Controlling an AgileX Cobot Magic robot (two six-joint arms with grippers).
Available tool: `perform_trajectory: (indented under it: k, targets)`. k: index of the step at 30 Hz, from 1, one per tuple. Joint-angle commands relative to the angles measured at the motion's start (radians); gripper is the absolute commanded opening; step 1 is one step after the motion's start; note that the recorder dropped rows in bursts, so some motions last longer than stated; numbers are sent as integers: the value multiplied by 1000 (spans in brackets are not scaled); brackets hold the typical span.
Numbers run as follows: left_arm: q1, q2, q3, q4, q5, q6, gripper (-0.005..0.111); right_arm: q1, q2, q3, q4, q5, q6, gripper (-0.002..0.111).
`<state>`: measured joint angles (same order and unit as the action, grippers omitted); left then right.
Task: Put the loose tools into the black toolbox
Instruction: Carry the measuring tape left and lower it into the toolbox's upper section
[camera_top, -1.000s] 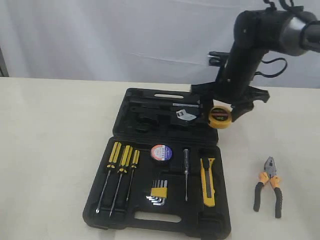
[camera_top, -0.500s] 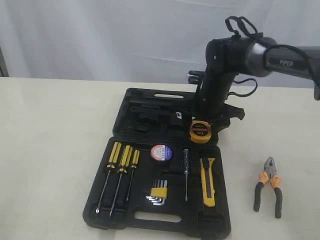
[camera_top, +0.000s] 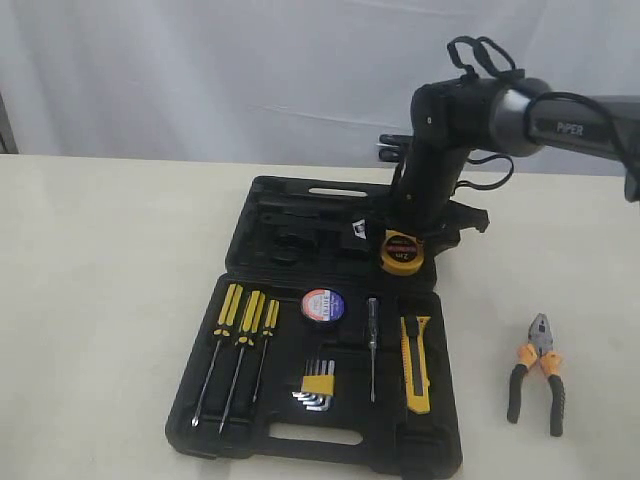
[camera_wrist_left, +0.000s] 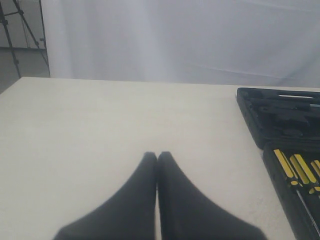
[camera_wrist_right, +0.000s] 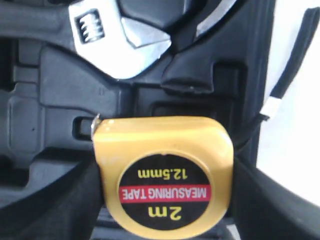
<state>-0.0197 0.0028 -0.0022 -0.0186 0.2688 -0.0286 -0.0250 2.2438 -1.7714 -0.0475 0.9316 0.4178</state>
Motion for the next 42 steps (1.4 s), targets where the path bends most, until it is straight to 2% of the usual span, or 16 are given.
perform_trajectory:
  k: [1, 14, 21, 24, 30, 36, 42]
  targets:
    - [-2, -3, 2, -2, 1, -2, 0, -8, 23, -7, -31, -28, 16, 12]
    - [-2, -3, 2, -2, 1, -2, 0, -8, 55, -7, -134, -66, 95, 12]
    - [-2, -3, 2, -2, 1, -2, 0, -8, 55, -7, -133, -15, 91, 13]
    - [-2, -3, 2, -2, 1, -2, 0, -8, 55, -7, -128, 8, 91, 21]
    - [-2, -3, 2, -2, 1, -2, 0, -8, 55, -7, -27, 21, 36, 45]
    - [-2, -3, 2, -2, 1, -2, 0, -6, 55, -7, -2, 27, 21, 57]
    - [-2, -3, 2, -2, 1, 1, 0, -6, 51, -7, -2, 53, 21, 77]
